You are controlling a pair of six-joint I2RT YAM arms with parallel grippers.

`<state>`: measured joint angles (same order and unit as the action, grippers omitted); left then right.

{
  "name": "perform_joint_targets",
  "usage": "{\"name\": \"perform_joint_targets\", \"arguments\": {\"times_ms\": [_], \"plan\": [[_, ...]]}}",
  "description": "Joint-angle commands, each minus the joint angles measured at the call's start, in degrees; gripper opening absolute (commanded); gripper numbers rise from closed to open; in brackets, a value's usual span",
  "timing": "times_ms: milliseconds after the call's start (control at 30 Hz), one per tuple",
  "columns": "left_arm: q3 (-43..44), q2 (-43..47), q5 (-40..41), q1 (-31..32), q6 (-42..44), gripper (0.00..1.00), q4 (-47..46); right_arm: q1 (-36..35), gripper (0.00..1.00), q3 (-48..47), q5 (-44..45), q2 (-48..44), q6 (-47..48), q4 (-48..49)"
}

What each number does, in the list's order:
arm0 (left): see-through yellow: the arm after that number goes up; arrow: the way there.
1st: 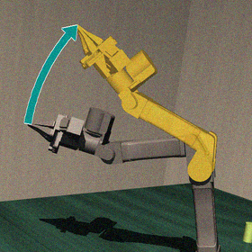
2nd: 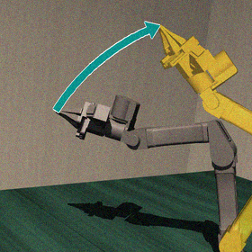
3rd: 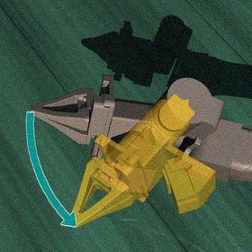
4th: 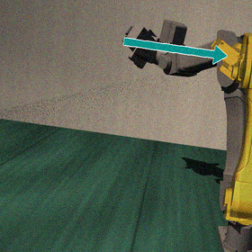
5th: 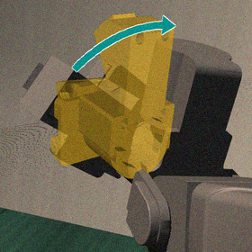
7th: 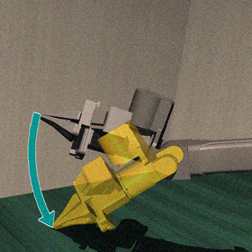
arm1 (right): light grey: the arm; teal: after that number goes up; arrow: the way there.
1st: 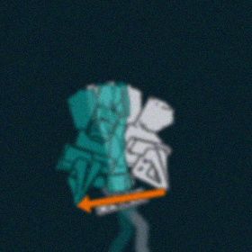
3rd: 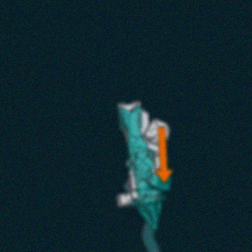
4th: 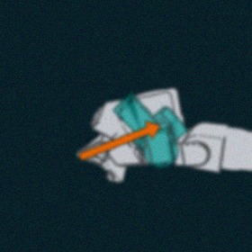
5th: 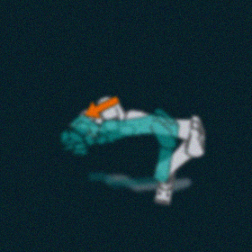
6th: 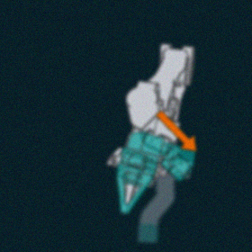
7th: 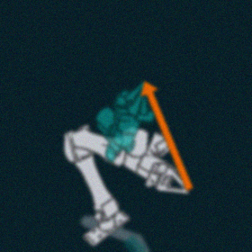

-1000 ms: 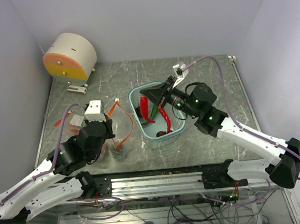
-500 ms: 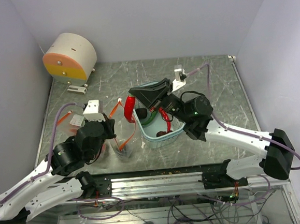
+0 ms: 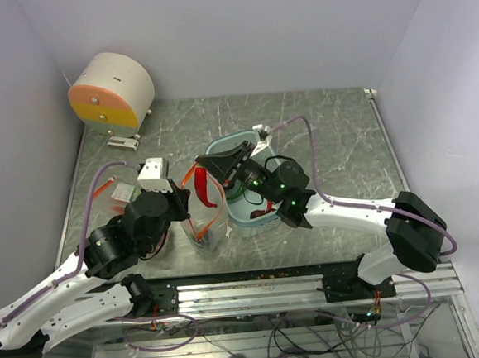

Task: Place the food in the zip-top bag and seal the zipper
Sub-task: Place the fake vegetable in the zipper food storage bag, then pick up the fake vegetable from the bin.

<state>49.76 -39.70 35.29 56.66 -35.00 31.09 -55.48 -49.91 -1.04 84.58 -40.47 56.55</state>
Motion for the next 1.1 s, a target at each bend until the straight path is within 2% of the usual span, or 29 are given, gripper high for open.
{"name": "perform_joint_targets", "arguments": {"times_ms": [0,33,100,167,267,333,433,500,700,900,1067], "plan": [[1.63,0.50,1.29,-0.15,0.30,0.07,-0.92,-2.35,0.00,0.84,4.46,-2.86,5.08,-6.82],[1.73,0.58,1.95,-0.15,0.51,0.07,-0.60,-2.91,0.00,-0.14,4.75,-3.09,6.47,-10.47],[1.75,0.79,2.96,-0.13,0.93,0.07,-0.36,-3.60,0.11,-2.90,3.32,-2.87,8.78,-18.76],[1.62,0.77,3.54,-0.09,1.22,0.07,-0.54,-3.84,0.30,-4.81,2.29,-2.67,10.79,-24.88],[1.22,0.77,4.07,-0.14,1.46,0.07,-1.03,-4.06,0.65,-6.85,1.14,-3.62,12.99,-32.37],[0.86,0.69,4.13,-0.13,1.52,0.07,-1.41,-4.37,0.81,-7.05,2.46,-6.10,14.65,-36.11],[0.91,0.36,4.26,-0.10,1.74,0.07,-1.07,-4.50,0.82,-6.69,8.37,-10.86,16.13,-40.78],[0.88,0.45,4.79,-0.14,1.78,0.07,-0.35,-4.31,0.83,-8.52,13.40,-12.46,16.18,-47.97],[0.20,3.51,7.15,-0.08,1.69,0.07,1.78,-3.20,0.79,-18.19,25.62,-7.44,14.32,-69.72],[0.10,5.59,7.89,-0.10,1.96,0.07,3.09,0.58,0.72,-23.59,26.22,3.98,10.77,-81.90],[0.45,6.13,8.05,-0.13,2.11,0.07,4.38,5.71,0.72,-25.29,23.11,11.65,9.08,-84.06]]}}
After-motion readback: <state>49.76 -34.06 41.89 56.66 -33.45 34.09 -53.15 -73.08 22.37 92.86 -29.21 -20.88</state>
